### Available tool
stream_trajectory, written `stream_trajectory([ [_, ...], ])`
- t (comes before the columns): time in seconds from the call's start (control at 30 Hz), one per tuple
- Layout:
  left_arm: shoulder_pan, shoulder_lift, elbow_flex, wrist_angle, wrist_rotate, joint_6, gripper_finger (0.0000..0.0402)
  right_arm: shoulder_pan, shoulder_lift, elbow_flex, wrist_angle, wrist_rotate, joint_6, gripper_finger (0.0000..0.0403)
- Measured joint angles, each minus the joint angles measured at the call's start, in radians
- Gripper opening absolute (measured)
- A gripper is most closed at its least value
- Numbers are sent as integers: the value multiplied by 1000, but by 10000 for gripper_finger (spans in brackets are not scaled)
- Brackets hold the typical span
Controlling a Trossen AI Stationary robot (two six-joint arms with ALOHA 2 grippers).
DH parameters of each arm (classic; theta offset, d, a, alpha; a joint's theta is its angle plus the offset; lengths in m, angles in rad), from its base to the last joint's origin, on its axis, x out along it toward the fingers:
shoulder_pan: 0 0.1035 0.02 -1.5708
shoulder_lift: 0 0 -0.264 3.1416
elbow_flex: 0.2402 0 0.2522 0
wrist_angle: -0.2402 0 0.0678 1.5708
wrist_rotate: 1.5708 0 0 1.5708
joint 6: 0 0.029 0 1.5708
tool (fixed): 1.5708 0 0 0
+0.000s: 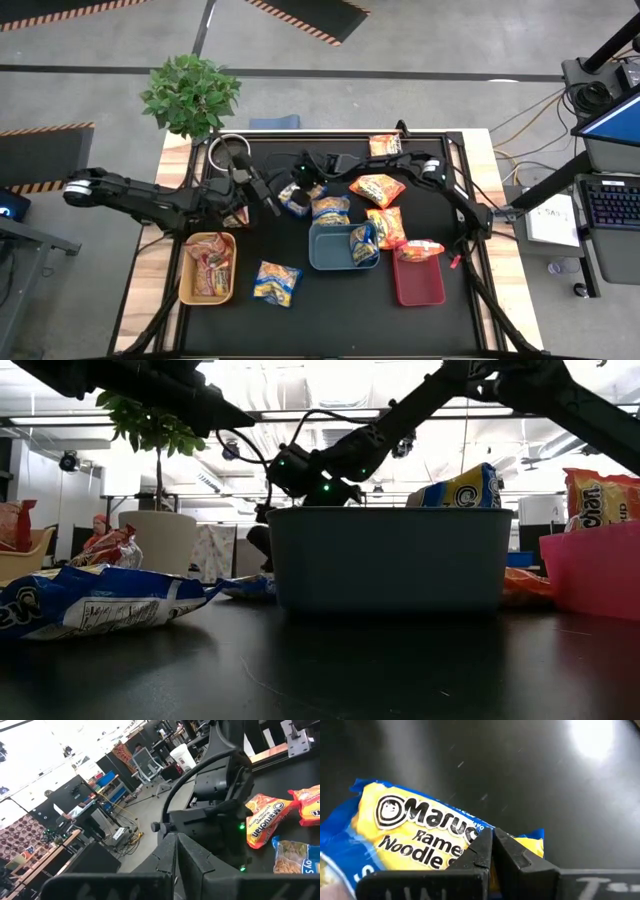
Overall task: Sort Maruchan noodles
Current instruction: Put the top blue noodle pack into the blue bin
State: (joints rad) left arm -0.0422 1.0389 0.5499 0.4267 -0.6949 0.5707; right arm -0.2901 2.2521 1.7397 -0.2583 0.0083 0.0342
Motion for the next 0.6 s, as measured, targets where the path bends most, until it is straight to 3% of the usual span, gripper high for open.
stream_trajectory([
  [0.2, 0, 1, 0, 0, 0, -7, 0, 41, -24, -2, -79, -194, -5, 8],
  [0.6, 0, 1, 0, -46, -1, -91, 0, 16, -196, -17, -257, -193, -107, 8],
])
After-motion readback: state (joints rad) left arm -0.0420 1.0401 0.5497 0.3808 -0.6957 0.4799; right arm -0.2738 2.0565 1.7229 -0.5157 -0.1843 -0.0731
